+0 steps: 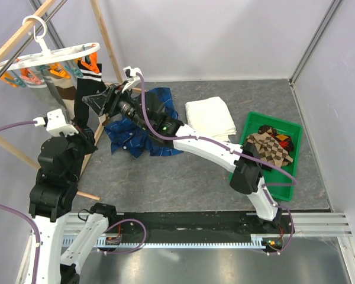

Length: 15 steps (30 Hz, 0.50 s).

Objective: Remove the socks clipped to the hanger
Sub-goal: Remove the sock from the hanger.

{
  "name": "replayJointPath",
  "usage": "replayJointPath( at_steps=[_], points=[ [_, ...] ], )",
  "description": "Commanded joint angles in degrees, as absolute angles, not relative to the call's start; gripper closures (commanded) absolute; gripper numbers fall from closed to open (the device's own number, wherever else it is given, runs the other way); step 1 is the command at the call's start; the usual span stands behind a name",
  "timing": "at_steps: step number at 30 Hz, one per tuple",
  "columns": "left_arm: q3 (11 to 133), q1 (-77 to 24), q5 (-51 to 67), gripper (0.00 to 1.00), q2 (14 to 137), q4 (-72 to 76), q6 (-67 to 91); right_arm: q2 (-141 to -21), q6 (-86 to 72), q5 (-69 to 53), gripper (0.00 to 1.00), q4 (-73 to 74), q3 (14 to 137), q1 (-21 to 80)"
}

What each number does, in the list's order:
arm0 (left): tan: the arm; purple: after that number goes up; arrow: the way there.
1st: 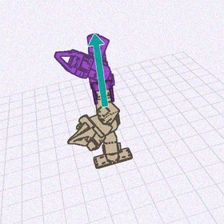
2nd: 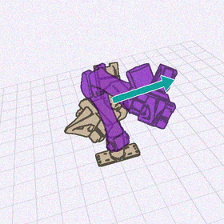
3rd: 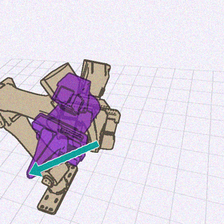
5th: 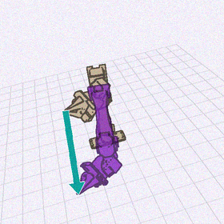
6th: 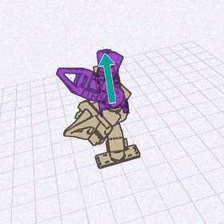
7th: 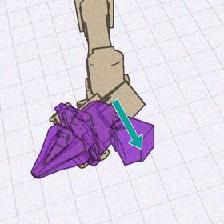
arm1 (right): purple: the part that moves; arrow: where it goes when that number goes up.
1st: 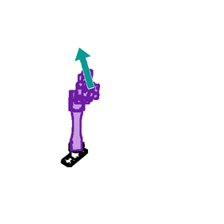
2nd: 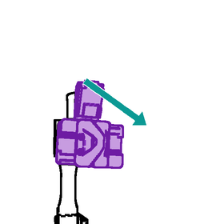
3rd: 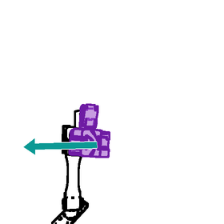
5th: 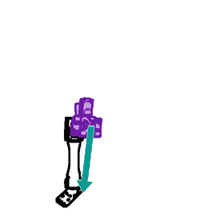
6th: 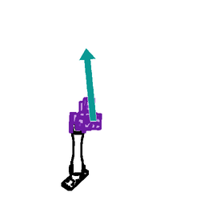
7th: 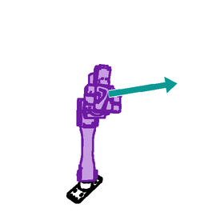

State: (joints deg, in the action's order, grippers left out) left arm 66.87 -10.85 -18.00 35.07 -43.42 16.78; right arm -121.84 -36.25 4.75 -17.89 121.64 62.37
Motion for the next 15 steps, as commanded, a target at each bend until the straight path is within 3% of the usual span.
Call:
replayJointPath(
  at_steps=[1,2,4,5,8,10,13,15],
  points=[
    [66.89,-10.81,-18.54,0.98,34.63,-42.45,17.4,-124.71,-36.39,5.45,0.4,-22.85,125.32,61.44],
    [66.97,-10.81,-18.54,0.98,34.63,-42.45,17.4,-125.15,-36.39,5.28,0.52,-23.37,125.85,61.17],
    [66.88,-10.81,-18.63,0.98,34.63,-42.45,17.32,-126.12,-36.48,4.23,0.64,-23.99,127.0,60.74],
    [66.88,-10.9,-18.72,0.98,34.63,-42.54,17.31,-126.12,-36.47,4.04,0.76,-24.78,126.91,60.56],
    [67.41,-10.9,-18.63,0.95,34.98,-42.71,17.14,-125.51,-34.64,3.08,1.0,-26.18,125.08,60.56],
    [68.99,-10.9,-17.23,0.86,35.33,-43.67,16.35,-124.11,-33.32,2.72,1.0,-26.63,123.84,60.56],
    [72.76,-10.9,-14.25,0.52,36.73,-44.56,14.59,-121.39,-26.83,5.35,1.0,-24.44,121.82,61.95],
    [76.53,-10.81,-12.75,0.46,38.14,-46.23,14.59,-119.28,-21.3,8.08,1.0,-23.82,120.24,63.36]
  ],
)
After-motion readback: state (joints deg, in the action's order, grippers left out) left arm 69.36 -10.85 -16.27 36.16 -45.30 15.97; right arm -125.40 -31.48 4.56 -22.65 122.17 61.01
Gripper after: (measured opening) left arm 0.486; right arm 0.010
